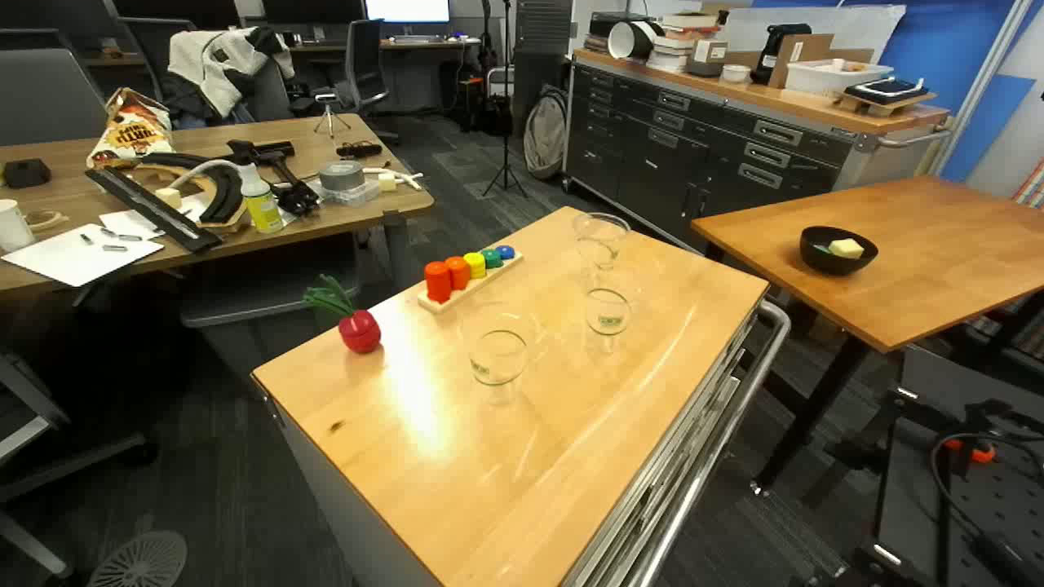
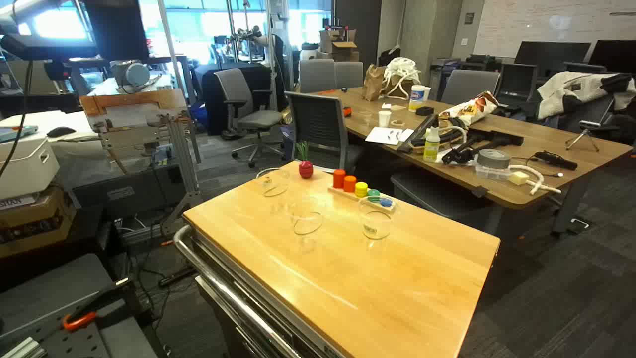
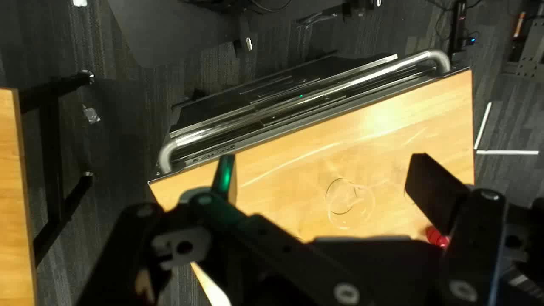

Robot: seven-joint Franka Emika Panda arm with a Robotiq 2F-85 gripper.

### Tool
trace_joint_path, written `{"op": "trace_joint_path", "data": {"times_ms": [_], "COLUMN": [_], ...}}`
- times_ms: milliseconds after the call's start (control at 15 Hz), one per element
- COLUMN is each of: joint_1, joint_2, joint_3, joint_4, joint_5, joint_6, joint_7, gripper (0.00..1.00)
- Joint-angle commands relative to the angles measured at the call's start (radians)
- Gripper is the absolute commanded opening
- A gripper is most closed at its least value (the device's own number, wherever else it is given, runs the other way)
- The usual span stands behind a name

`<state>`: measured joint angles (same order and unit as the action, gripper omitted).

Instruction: Put the cups in one cup

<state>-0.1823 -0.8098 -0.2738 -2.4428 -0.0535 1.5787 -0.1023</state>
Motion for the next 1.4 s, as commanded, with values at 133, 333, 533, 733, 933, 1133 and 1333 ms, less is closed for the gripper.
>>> {"op": "trace_joint_path", "data": {"times_ms": [133,333,533,733,933,1133,1333], "joint_1": [-0.009,-0.009,-0.009,-0.009,-0.009,-0.015,0.011], "joint_2": [0.001,0.0,0.0,0.0,0.0,0.017,0.084], "joint_3": [0.006,0.006,0.006,0.006,0.006,0.026,0.069], "joint_4": [0.016,0.019,0.019,0.019,0.019,0.013,0.034], "joint_5": [0.005,0.004,0.004,0.004,0.004,0.021,0.043], "joint_6": [-0.001,-0.001,-0.001,-0.001,-0.001,0.057,0.158], "joint_7": [-0.006,-0.005,-0.005,-0.005,-0.005,0.054,0.107], "gripper": [1.0,1.0,1.0,1.0,1.0,1.0,1.0]}}
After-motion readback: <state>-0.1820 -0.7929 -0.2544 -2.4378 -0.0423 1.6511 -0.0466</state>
